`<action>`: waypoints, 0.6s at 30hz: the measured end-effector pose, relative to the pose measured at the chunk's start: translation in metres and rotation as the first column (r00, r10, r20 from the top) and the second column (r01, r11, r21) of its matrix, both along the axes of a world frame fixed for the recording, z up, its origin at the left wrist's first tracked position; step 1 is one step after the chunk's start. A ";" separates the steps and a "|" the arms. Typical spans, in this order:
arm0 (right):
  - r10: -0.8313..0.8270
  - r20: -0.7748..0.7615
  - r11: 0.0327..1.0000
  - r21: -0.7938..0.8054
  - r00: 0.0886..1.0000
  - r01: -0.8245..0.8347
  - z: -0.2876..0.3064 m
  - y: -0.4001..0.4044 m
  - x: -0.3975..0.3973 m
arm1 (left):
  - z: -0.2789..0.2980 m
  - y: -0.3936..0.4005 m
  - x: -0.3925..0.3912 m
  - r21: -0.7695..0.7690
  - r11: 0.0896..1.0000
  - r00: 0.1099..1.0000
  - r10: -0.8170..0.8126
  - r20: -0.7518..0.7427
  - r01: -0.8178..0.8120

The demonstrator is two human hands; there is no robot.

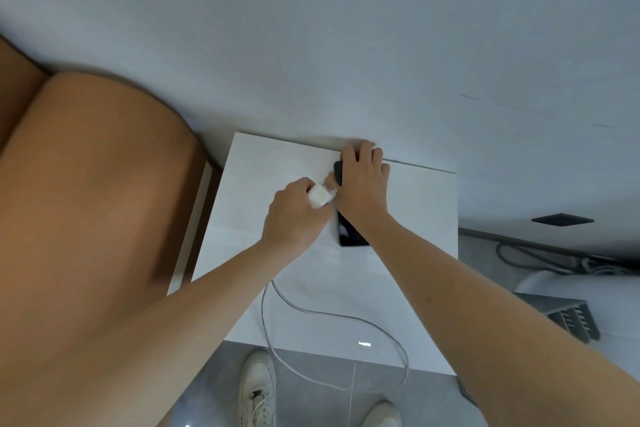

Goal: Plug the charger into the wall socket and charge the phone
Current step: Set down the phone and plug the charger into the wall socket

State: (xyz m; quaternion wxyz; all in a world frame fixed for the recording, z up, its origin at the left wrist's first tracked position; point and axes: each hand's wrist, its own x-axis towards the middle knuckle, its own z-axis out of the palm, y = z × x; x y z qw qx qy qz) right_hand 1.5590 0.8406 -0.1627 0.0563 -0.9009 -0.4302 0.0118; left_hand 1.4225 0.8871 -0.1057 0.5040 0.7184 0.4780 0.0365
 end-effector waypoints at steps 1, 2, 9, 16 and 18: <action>0.004 0.007 1.000 0.013 1.000 -0.004 -0.001 -0.001 0.000 | 0.001 -0.001 0.000 -0.002 1.000 1.000 0.005 0.002 -0.005; 0.008 0.003 1.000 0.029 1.000 -0.008 -0.001 -0.002 0.000 | 0.002 -0.003 0.000 -0.005 1.000 1.000 0.011 0.006 -0.011; 0.070 -0.198 0.991 0.123 0.978 -0.046 0.008 -0.021 0.004 | 0.018 -0.020 0.003 -0.030 0.999 0.998 0.043 0.045 -0.042; 0.093 -0.463 0.928 0.362 0.882 0.092 0.048 -0.069 0.001 | 0.049 -0.060 0.007 -0.033 0.994 0.991 0.106 0.083 -0.103; 0.069 -0.600 0.905 0.373 0.797 0.203 0.065 -0.091 -0.002 | 0.057 -0.077 0.012 -0.028 0.992 0.988 0.127 0.093 -0.125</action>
